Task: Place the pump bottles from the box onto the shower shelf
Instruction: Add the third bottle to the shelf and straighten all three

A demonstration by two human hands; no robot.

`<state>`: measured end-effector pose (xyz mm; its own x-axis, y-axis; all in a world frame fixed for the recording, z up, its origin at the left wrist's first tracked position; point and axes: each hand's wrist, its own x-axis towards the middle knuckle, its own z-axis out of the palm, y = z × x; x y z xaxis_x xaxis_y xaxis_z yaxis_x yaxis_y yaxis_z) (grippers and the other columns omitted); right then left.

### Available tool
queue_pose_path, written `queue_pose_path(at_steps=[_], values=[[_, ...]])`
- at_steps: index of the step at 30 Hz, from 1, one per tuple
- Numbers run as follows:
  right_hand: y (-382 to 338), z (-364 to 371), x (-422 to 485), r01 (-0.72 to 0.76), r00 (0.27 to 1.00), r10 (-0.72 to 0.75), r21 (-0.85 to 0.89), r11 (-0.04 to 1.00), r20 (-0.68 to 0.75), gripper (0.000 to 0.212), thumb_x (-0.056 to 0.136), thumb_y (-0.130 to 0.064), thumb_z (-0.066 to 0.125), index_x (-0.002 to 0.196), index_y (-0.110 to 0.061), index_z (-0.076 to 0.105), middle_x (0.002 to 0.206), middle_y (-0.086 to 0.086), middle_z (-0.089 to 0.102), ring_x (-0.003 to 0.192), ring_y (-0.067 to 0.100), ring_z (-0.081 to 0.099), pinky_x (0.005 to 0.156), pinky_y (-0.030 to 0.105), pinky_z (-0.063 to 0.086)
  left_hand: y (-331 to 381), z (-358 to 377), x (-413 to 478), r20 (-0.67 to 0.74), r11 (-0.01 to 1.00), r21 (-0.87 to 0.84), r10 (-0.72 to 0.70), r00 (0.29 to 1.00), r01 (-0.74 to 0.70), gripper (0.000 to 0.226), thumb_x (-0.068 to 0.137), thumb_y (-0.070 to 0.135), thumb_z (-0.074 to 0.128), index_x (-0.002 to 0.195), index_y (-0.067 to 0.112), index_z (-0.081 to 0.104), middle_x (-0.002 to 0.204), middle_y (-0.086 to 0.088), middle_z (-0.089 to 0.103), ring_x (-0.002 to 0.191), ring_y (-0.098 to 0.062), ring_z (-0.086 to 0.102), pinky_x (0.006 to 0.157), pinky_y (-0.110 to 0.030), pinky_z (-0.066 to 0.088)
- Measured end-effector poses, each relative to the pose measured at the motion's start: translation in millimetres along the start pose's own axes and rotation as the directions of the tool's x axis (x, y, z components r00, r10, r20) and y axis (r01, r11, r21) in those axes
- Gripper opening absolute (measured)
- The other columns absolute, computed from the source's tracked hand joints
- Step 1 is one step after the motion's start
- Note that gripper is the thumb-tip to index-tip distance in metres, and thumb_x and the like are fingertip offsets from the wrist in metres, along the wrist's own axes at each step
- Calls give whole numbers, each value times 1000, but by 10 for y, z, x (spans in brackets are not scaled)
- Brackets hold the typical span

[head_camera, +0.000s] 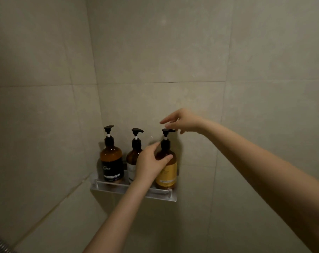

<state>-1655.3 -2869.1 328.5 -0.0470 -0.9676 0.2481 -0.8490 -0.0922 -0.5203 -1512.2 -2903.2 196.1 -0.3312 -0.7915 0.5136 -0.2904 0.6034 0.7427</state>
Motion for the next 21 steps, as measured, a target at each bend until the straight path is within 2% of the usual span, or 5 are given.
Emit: queue_pose_path(at_steps=[3,11,16,19,21], values=[[-56,17,52,-74,994,77,-36,997,73,24,90,-19,58,112,-19,68,95,-3,64,72,8,59,55,17,47,-11,7,42,40,997,-56,-53,998,55,63,74,30,73,132,18,49,129,0,58,121,-15,52,95,-32,47],[-36,37,48,-223,975,224,108,969,6,19,79,-31,72,90,-15,71,79,-1,71,62,7,64,50,18,42,-46,-48,79,112,987,-88,-124,986,134,52,78,17,70,127,11,55,126,-6,61,116,-18,56,89,-27,46],[-72,95,54,-295,950,307,156,943,-61,28,76,-33,75,80,-8,62,65,0,65,54,8,61,30,9,33,-24,-51,84,134,985,-82,-139,981,151,49,80,15,68,127,11,55,126,-5,60,115,-16,55,84,-21,43],[-79,116,49,-325,940,337,172,930,-50,30,77,-35,74,78,-8,60,65,2,64,52,9,57,30,11,33,-26,-45,81,136,986,-73,-139,981,150,46,81,16,67,125,12,55,125,-5,61,111,-13,55,82,-20,42],[-80,114,37,-326,942,334,157,932,-29,32,77,-38,73,86,-9,63,69,1,65,55,9,58,37,16,37,-26,-45,75,136,984,-78,-147,980,159,47,81,16,67,126,11,54,126,-6,60,115,-16,54,84,-22,42]])
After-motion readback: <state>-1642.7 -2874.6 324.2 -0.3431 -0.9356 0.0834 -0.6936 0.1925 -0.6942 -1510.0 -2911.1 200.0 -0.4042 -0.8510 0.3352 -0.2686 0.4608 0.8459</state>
